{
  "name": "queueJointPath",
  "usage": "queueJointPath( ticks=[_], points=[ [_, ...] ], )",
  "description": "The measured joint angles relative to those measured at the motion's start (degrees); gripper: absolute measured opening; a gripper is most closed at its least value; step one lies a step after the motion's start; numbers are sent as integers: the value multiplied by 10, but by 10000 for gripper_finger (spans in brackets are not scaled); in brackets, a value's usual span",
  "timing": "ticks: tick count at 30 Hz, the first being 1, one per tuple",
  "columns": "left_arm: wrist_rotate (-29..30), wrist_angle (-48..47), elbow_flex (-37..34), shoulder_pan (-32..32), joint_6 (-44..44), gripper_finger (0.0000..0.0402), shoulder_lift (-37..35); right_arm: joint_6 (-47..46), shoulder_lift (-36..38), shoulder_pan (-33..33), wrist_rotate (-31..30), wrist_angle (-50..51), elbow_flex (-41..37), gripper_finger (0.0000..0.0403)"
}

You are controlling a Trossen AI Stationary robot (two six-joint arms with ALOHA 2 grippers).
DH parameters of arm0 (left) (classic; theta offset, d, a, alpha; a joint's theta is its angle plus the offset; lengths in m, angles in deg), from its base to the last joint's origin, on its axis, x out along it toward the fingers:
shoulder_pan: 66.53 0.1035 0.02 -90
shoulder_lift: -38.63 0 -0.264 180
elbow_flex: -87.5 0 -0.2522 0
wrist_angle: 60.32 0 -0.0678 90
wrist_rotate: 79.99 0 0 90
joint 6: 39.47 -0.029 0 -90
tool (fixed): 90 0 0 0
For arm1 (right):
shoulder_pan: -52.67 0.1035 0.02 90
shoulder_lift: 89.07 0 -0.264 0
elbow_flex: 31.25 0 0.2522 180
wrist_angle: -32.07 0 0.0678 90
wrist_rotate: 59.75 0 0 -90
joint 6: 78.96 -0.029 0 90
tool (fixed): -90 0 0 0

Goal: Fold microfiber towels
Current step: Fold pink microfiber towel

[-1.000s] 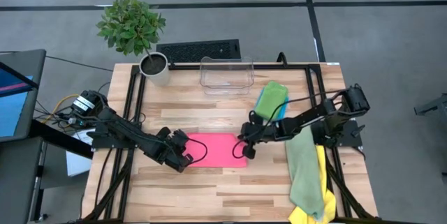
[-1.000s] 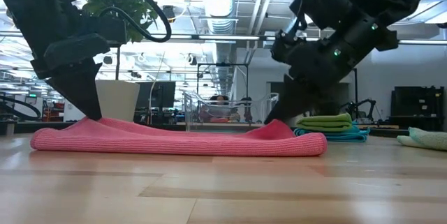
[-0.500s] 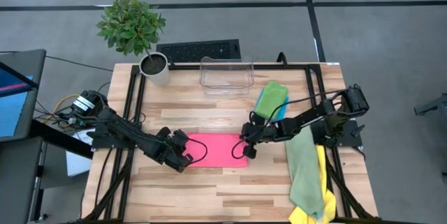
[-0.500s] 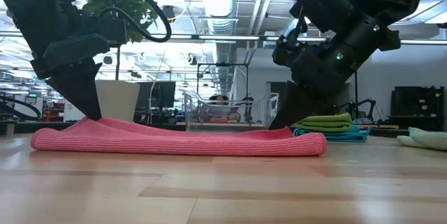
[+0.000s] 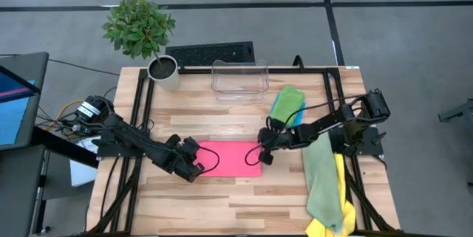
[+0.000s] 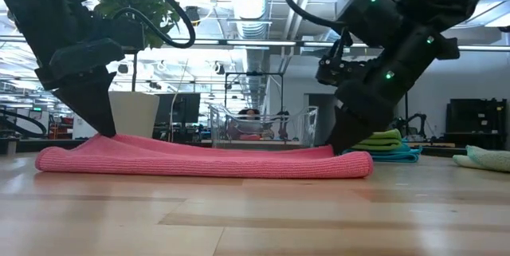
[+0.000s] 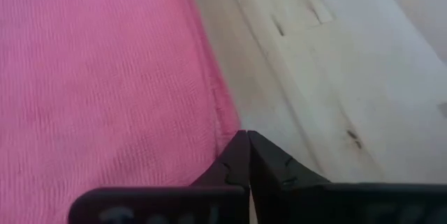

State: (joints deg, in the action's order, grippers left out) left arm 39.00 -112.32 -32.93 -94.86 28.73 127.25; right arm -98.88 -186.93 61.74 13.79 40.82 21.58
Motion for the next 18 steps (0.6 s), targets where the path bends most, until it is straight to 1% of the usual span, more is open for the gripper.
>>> queueJointPath(
  ticks=[4, 8, 11, 15, 18],
  points=[
    [0, 0, 0, 0, 0, 0, 0, 0, -2, 0, 0, -6, 0, 24],
    [0, -2, 5, 0, 4, 0, 0, 0, -28, -1, -4, -22, 2, 14],
    [0, -7, 21, -3, -3, 0, 0, 0, -47, -1, -12, -34, 4, 15],
    [-1, -39, 35, -7, -3, 0, 0, -6, -44, -1, -10, -32, 4, 21],
    [0, -71, 43, -14, 15, 0, 0, -6, -40, -2, -3, -28, 3, 16]
  ],
)
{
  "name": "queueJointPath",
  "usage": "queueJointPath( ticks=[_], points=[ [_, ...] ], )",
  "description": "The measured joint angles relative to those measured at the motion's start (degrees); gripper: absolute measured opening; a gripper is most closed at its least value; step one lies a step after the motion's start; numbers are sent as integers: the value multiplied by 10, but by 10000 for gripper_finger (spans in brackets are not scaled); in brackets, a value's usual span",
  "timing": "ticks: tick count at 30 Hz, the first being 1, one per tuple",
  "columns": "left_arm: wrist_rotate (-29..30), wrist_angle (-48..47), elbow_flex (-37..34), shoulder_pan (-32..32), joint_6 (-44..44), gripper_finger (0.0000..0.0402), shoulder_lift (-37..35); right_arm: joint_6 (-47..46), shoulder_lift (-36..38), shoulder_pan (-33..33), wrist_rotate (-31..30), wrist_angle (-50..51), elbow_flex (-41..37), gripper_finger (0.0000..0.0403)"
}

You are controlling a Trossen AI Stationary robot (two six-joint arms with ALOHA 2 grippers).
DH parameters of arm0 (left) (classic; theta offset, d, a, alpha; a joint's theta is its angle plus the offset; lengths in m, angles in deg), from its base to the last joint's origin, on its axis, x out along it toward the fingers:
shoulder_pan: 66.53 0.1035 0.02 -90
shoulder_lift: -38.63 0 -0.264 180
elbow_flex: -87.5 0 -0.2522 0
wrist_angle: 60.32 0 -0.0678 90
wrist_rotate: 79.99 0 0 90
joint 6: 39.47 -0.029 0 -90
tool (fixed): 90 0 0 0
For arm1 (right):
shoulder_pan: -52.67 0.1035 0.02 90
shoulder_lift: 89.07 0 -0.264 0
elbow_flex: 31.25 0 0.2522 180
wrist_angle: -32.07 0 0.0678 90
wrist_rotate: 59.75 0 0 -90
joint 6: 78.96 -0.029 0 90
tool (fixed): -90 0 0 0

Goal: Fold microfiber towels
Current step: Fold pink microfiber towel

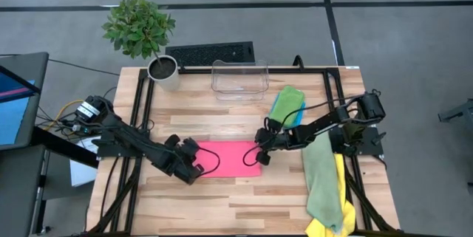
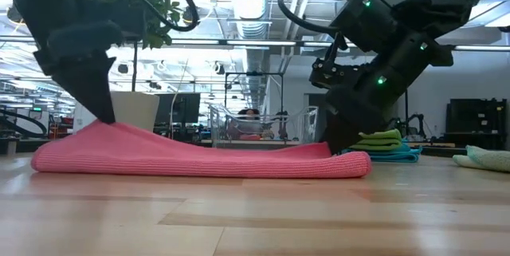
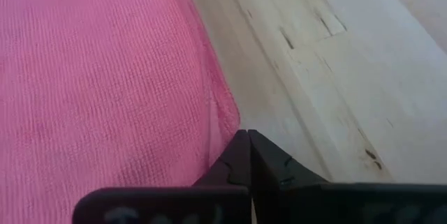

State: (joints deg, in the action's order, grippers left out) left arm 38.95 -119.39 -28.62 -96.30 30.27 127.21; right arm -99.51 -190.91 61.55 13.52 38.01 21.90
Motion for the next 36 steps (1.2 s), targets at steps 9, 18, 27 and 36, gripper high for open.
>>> queueJointPath(
  ticks=[9, 18, 27, 36],
  points=[
    [25, -10, 0, -31, 40, 0, 0, -4, 0, 1, 1, 1, 0, 24],
    [17, -9, -5, -34, 61, 0, 6, -4, -1, 1, 1, -2, -2, 14],
    [-20, 10, -23, -37, 73, 0, 27, -4, -1, 1, 1, -4, -2, 24],
    [-2, 17, -20, -35, 47, 0, 33, -1, -1, 1, 0, -6, -3, 27]
  ],
)
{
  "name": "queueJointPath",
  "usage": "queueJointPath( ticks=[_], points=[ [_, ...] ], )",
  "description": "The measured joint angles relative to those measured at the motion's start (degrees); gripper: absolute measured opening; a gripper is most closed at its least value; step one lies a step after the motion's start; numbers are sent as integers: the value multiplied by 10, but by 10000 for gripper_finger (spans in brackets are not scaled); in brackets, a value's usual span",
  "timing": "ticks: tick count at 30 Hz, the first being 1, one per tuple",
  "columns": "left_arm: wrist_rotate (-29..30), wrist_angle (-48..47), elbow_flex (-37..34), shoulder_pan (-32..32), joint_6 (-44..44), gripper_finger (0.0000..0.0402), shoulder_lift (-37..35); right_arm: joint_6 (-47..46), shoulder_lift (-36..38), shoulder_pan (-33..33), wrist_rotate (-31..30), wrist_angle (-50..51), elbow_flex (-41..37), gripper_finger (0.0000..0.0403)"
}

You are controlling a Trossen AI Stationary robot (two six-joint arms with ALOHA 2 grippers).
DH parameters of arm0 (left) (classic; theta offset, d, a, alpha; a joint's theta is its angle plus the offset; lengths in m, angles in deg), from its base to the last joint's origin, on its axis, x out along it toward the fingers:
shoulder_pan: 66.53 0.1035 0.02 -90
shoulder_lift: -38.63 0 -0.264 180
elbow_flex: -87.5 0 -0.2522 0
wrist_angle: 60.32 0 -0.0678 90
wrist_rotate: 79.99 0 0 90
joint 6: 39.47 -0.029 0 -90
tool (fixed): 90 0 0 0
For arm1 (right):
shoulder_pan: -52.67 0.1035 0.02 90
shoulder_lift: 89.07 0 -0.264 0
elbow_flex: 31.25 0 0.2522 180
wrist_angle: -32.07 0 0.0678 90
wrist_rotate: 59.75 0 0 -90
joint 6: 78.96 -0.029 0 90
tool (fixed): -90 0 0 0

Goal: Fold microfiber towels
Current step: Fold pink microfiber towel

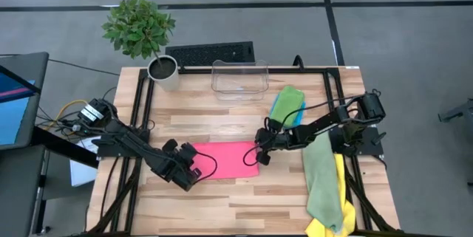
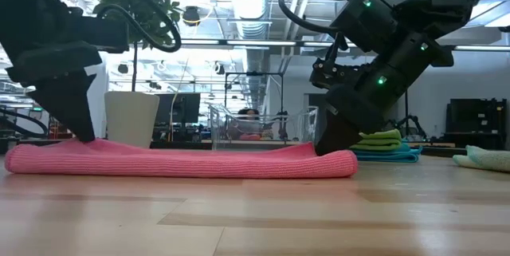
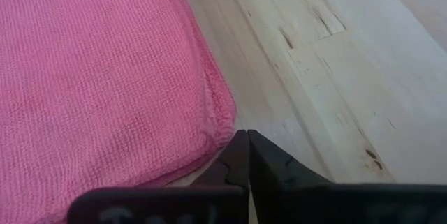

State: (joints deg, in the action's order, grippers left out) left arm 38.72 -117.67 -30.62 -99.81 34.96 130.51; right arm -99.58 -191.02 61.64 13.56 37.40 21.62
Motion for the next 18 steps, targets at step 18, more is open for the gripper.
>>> queueJointPath(
  ticks=[18],
  points=[
    [0, 11, 1, 0, 0, 88, 0, 36, 74, 35, -24, -112, 2, 27]
  ],
)
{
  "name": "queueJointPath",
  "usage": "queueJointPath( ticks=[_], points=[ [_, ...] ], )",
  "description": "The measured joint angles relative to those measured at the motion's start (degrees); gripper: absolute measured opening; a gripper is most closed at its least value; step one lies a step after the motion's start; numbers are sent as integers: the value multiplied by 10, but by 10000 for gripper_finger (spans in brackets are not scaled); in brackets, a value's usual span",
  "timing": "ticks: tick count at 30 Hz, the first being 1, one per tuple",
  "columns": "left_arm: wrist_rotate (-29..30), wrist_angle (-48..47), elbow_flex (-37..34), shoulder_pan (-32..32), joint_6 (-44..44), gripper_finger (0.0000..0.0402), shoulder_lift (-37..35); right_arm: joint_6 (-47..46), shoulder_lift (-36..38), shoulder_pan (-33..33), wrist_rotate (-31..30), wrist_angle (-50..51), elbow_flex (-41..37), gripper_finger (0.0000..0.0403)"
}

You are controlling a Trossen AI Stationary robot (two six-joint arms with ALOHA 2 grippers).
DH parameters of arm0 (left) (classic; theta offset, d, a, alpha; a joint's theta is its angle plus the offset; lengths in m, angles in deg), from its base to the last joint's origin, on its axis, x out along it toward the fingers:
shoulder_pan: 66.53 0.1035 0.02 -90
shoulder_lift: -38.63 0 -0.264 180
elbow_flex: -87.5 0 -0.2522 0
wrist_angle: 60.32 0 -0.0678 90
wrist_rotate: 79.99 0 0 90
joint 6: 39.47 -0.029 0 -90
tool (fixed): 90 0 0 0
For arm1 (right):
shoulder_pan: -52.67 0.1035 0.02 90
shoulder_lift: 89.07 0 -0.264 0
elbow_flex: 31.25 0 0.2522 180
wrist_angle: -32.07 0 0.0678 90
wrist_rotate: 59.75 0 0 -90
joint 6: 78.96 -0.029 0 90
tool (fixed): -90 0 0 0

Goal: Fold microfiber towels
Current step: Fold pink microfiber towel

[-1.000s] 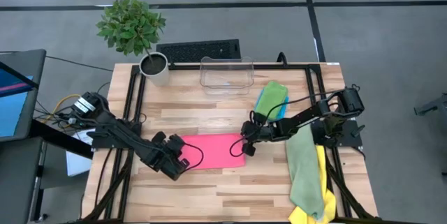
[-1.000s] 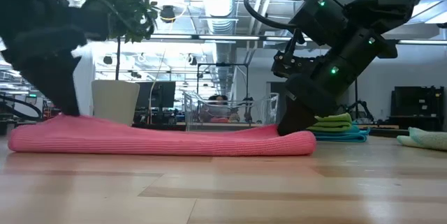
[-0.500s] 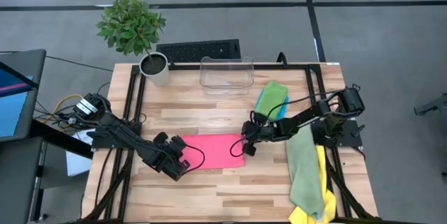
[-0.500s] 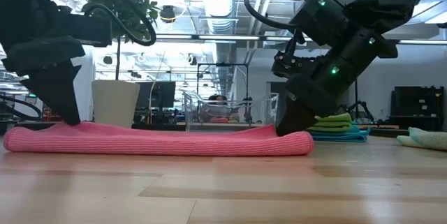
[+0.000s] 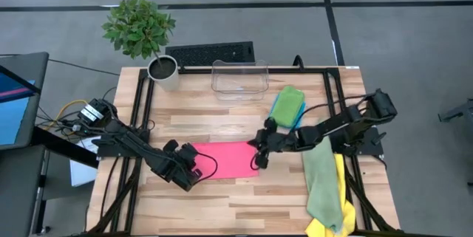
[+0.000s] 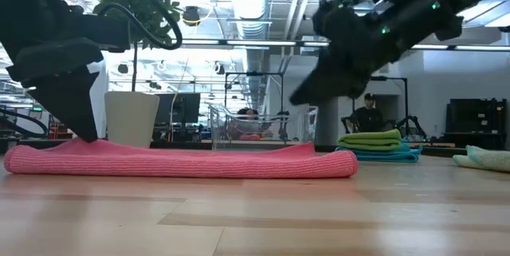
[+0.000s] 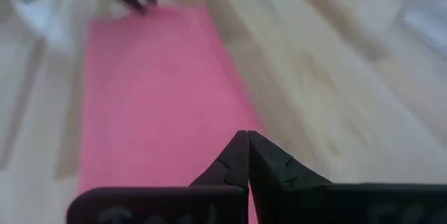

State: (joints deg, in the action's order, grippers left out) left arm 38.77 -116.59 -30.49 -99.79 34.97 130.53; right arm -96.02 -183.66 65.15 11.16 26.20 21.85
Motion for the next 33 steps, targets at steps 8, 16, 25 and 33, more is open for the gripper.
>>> queueJointPath(
  ticks=[8, 16, 25, 33],
  points=[
    [-63, -37, 1, 1, 27, 117, -2, -26, -107, -3, 4, -5, 6, 19],
    [-34, -223, 59, -6, 115, 89, -5, -39, -132, -6, 7, -16, 21, 25],
    [196, -52, 55, -52, 99, 17, 1, -35, -128, -7, 10, -11, 20, 24],
    [189, 140, -132, -42, 191, 1, 10, -35, -128, -6, 11, -8, 20, 25]
  ],
)
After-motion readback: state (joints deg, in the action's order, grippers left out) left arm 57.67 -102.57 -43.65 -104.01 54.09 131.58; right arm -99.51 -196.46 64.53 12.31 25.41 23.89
